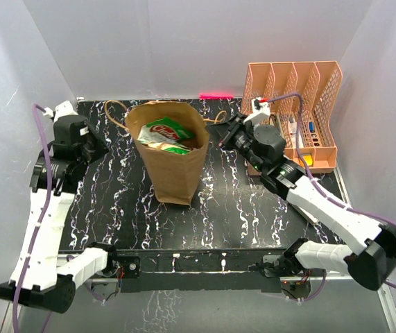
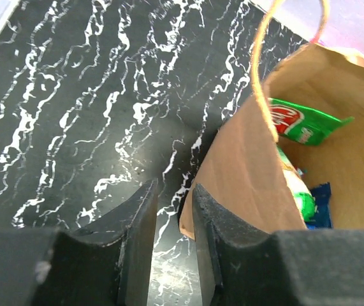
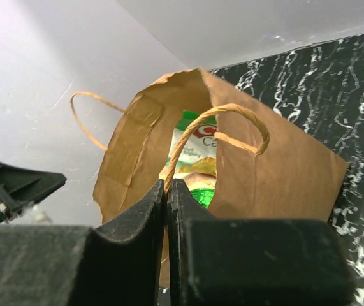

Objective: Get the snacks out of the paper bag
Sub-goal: Adjust the paper bag at the center of the board.

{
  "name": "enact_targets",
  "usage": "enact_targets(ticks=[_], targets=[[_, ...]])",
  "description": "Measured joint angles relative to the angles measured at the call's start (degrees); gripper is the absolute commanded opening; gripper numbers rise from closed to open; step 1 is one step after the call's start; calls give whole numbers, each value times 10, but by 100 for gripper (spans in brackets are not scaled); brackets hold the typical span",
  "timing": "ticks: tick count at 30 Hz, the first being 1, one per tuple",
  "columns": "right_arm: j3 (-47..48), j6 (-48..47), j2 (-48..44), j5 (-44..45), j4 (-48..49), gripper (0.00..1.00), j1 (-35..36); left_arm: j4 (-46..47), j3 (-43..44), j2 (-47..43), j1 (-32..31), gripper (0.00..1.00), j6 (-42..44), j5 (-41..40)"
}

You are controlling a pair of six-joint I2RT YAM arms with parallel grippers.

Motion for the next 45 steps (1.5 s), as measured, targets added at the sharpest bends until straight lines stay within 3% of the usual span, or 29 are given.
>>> enact_targets(ticks=[3,6,12,17,21,24,28,32,37,45], targets=[[-27,-7,-46,14,-15,8,-2,1,13,34,0,62,1,22],[-34,-18,-69,20,-31,8,-2,-1,42,68,0,82,3,49],[-37,-36,-86,28,-49,8,-2,-2,148,158,0,88,12,135],[-58,-42,-112,38,-53,8,-2,34,162,203,11,92,15,225],[-75,-44,-132,50,-53,8,-2,86,144,224,47,92,-15,307],[-86,-46,-147,58,-54,8,-2,143,104,233,86,83,-55,381],[-93,-48,-158,64,-54,8,-2,285,-1,240,134,82,-139,493],[-93,-49,-165,69,-54,8,-2,417,-85,241,143,81,-218,558],[-94,-50,-169,72,-54,8,-2,507,-96,241,140,59,-265,609],[-94,-50,-169,72,-54,8,-2,547,-97,229,128,42,-276,632]])
